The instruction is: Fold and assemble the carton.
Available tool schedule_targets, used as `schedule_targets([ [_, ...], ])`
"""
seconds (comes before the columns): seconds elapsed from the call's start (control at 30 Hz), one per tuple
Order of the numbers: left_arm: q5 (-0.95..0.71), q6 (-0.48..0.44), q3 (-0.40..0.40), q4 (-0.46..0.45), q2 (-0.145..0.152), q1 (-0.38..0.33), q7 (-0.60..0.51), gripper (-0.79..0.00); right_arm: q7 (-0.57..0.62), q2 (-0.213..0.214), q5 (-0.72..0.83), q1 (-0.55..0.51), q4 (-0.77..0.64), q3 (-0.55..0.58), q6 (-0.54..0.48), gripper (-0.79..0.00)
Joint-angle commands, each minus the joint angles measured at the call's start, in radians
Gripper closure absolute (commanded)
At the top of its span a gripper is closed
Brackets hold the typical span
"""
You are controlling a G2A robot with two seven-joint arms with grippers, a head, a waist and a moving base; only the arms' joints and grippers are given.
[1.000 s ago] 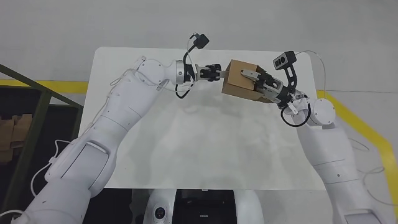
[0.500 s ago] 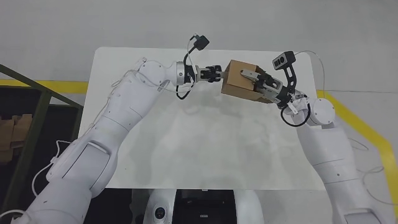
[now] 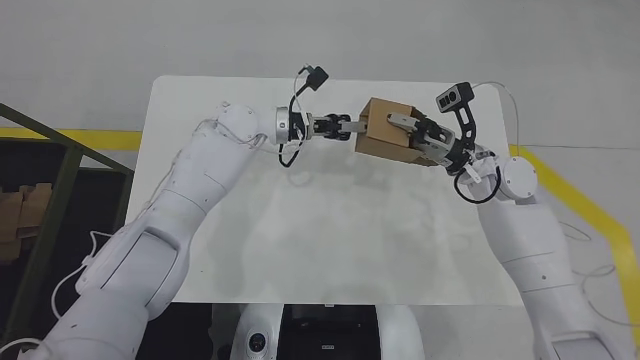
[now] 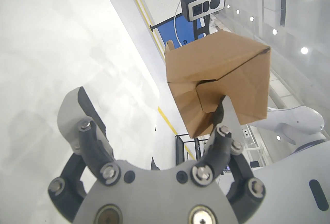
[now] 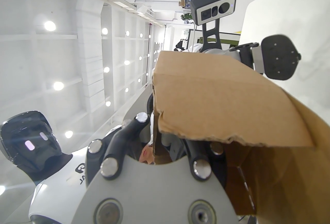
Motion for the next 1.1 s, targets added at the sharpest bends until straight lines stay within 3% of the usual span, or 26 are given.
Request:
schedule_targets([
  [0.0,-0.004,-0.002,0.004,0.011,-0.003,-0.004,-0.001,-0.785,0.010,0.000,0.007,0.002,0.001,0.000,0.000,0.000],
  [0.6,-0.036,-0.030,0.046,0.078,-0.043,-0.047,-0.009,-0.785,0.025,-0.002,0.011,0.008,-0.002,0.001,0.004,0.000],
  [1.07,-0.014,-0.054,0.035,0.104,-0.047,-0.056,0.015,-0.785,0.026,-0.002,0.011,0.006,0.008,0.007,0.003,0.000],
])
